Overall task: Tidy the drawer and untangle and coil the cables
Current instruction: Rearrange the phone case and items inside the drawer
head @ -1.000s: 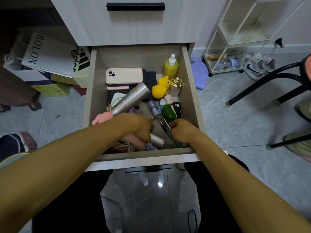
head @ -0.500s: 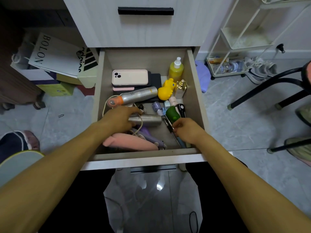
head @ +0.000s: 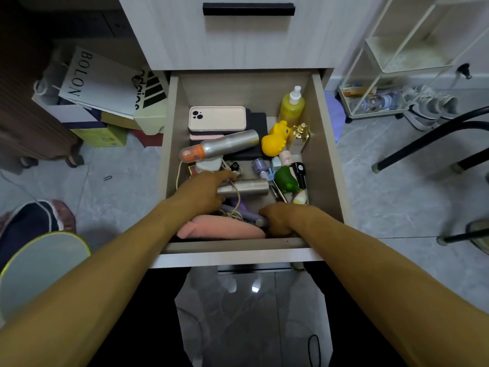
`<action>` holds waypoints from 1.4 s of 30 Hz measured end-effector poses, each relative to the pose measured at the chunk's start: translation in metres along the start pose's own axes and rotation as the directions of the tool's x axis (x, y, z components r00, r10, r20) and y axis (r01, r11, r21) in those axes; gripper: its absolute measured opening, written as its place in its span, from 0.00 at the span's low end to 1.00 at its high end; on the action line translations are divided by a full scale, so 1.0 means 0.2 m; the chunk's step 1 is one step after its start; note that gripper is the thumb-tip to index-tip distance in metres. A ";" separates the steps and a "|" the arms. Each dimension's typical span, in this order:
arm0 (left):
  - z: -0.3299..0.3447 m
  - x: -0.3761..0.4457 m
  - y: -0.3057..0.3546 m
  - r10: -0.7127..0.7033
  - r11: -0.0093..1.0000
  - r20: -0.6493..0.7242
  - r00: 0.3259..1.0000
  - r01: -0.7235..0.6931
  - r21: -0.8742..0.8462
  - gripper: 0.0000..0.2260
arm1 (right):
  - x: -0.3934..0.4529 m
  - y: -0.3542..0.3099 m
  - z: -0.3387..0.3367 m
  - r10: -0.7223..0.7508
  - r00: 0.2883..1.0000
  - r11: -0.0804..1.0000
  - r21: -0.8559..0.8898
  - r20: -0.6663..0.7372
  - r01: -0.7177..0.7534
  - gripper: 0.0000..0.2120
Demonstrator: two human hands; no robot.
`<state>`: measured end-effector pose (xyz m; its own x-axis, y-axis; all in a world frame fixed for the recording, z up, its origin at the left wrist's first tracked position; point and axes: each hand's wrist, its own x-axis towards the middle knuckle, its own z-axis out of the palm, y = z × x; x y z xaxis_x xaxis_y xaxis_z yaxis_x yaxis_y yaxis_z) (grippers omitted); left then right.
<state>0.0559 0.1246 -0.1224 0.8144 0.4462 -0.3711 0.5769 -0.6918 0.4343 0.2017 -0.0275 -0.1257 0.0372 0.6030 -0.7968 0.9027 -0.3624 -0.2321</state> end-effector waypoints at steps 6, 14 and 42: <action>0.00 -0.03 0.03 0.054 0.998 -0.026 0.998 -0.054 0.016 0.26 | -0.07 0.04 -0.02 0.135 0.969 0.990 0.070 -0.206 -0.123 0.17; -0.08 -0.14 0.18 0.189 0.942 -0.294 0.937 -0.258 -0.216 0.13 | -0.26 0.00 -0.12 0.360 0.836 0.351 0.890 -0.415 0.290 0.12; -0.20 0.67 0.68 -0.040 0.851 -0.496 0.867 -0.231 -0.472 0.07 | -0.17 0.41 -0.25 0.331 0.127 0.899 0.353 -0.935 0.258 0.08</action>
<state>0.2457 0.1128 -0.0800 0.7145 0.6963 0.0685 0.3319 -0.4236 0.8429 0.2971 -0.0420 -0.0891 0.7040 0.6215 0.3437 0.6702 -0.4213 -0.6111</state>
